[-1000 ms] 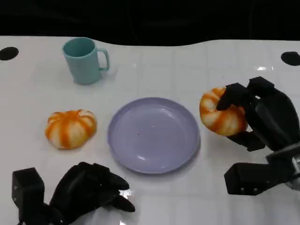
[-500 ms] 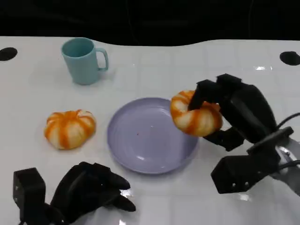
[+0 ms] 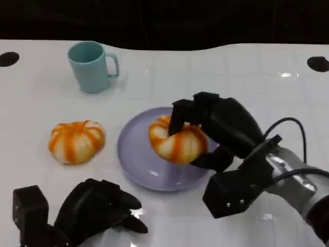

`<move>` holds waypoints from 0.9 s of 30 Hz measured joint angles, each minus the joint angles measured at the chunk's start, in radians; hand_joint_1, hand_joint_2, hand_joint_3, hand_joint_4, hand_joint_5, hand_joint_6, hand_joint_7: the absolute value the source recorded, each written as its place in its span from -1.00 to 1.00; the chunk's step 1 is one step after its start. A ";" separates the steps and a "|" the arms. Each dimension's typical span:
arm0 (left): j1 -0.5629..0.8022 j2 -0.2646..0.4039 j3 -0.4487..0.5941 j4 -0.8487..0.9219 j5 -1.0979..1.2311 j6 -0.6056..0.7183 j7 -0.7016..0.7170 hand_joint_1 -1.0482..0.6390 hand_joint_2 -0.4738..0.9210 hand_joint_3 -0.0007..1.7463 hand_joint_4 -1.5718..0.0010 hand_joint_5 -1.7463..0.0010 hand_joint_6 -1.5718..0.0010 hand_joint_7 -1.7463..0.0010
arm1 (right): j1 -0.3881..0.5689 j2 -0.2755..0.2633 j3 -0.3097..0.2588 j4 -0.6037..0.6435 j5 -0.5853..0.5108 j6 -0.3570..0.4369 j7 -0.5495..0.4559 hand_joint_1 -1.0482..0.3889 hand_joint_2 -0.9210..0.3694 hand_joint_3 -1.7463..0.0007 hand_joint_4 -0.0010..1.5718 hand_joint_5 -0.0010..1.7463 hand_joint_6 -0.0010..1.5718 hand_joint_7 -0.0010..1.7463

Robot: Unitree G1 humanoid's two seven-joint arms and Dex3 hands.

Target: Grasp the bread from the table and place it into the plate.

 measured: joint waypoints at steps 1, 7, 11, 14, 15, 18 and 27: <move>0.001 0.000 -0.001 -0.002 0.001 0.000 0.001 -1.00 0.74 -0.99 -1.00 0.73 -1.00 0.96 | -0.003 0.011 0.007 0.016 -0.001 -0.001 -0.001 0.20 -0.21 -0.46 0.19 1.00 -0.04 0.82; 0.005 0.002 -0.004 -0.011 0.009 0.001 0.007 -1.00 0.75 -0.99 -1.00 0.73 -1.00 0.96 | -0.025 0.031 0.012 0.064 0.004 -0.008 0.004 0.17 -0.24 -0.48 0.03 0.98 -0.10 0.59; 0.007 0.002 -0.007 -0.018 0.010 0.003 0.007 -1.00 0.76 -0.99 -1.00 0.73 -1.00 0.97 | -0.028 0.034 0.011 0.064 0.020 0.001 0.054 -0.03 -0.65 0.28 -0.21 0.55 -0.23 -0.09; 0.010 0.002 -0.011 -0.021 0.012 0.003 0.009 -1.00 0.76 -0.99 -1.00 0.73 -1.00 0.97 | -0.028 0.033 0.011 0.063 0.031 0.002 0.101 -0.07 -0.84 0.56 -0.26 0.45 -0.25 -0.26; 0.011 0.002 -0.011 -0.021 0.012 0.003 0.011 -1.00 0.76 -0.99 -1.00 0.73 -1.00 0.97 | -0.028 0.033 0.011 0.061 0.033 0.003 0.109 -0.24 -0.92 0.62 -0.43 0.22 -0.40 -0.40; 0.012 0.001 -0.012 -0.022 0.012 0.003 0.015 -1.00 0.76 -0.99 -1.00 0.73 -1.00 0.97 | -0.026 0.021 0.012 0.026 0.038 0.029 0.168 -0.48 -0.99 0.65 -0.66 -0.15 -0.60 -0.67; 0.016 0.001 -0.015 -0.034 0.012 0.015 0.016 -1.00 0.75 -1.00 -1.00 0.72 -1.00 0.96 | 0.014 0.000 0.010 -0.110 0.047 0.114 0.280 -0.69 -1.00 0.60 -0.89 -0.29 -0.79 -0.83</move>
